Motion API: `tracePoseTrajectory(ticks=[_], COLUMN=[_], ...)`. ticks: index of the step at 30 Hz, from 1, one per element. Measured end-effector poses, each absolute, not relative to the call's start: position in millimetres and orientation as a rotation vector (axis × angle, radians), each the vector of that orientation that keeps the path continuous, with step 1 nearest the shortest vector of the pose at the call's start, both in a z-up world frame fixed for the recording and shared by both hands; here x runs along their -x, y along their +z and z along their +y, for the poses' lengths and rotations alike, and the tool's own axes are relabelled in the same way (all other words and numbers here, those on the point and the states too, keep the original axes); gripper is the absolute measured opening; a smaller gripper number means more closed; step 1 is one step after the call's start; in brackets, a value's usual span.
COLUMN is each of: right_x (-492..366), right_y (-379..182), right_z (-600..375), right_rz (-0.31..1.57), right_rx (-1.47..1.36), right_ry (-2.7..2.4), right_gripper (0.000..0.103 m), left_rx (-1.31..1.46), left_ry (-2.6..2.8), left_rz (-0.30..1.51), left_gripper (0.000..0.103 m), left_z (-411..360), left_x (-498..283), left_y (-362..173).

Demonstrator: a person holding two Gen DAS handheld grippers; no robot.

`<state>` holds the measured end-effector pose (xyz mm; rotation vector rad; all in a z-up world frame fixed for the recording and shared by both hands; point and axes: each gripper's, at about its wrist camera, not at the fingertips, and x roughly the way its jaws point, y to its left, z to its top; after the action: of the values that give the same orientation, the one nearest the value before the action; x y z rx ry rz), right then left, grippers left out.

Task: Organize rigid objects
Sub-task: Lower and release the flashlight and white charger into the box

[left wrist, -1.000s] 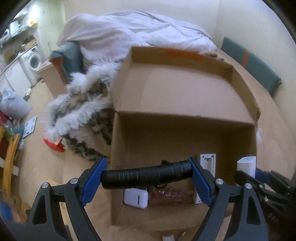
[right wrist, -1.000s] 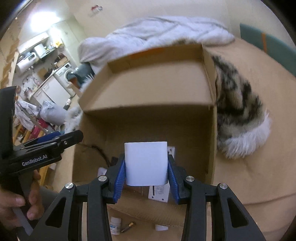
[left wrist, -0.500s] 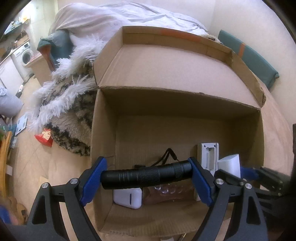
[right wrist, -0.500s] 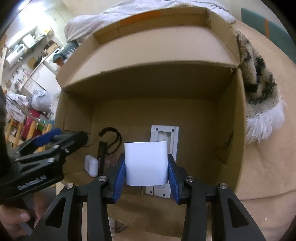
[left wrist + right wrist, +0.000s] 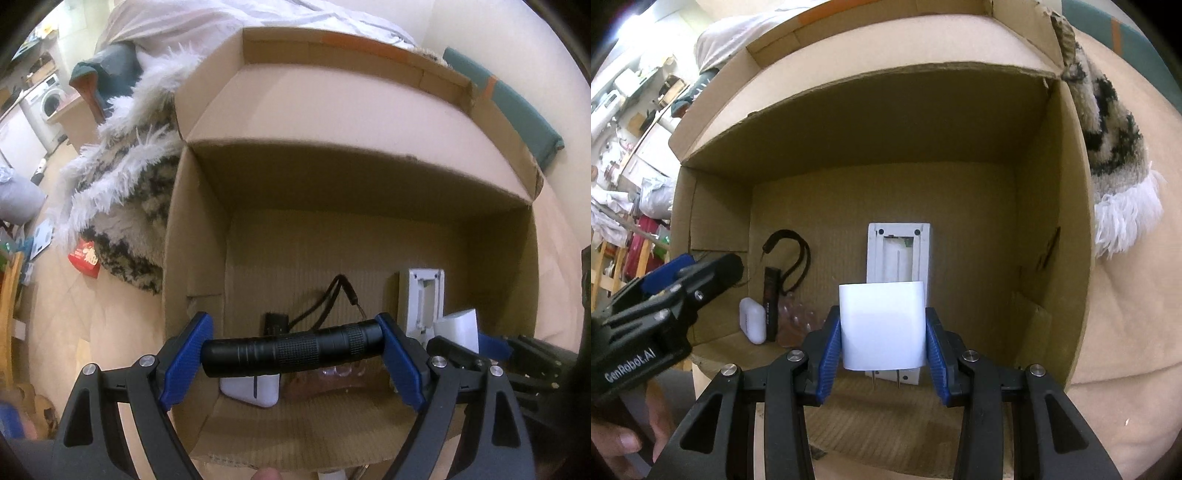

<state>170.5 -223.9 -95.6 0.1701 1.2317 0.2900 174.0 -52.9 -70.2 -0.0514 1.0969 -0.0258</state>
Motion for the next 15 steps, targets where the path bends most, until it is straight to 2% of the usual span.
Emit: tracePoseTrajectory(ticks=[3,6,15], right_x=[-171.4,-173.5,-169.8], right_y=[-97.0,-96.1,-80.4], right_z=[-224.4,-222.2,-221.9], right_rz=[1.237,1.237,1.157], right_rx=[-0.178,-0.193,-0.187], right_ry=[0.292,0.294,0.309], right_gripper=[0.044,0.044,0.045], left_rx=[0.045,0.044,0.050], left_ry=[-0.023,-0.033,-0.002], left_rz=[1.104,1.104,1.094], left_gripper=[0.087,0.096,0.097], left_z=[-54.3,-56.0,-51.4], left_x=[-172.8,-171.6,-171.4], left_y=[-71.8,-70.9,-64.4])
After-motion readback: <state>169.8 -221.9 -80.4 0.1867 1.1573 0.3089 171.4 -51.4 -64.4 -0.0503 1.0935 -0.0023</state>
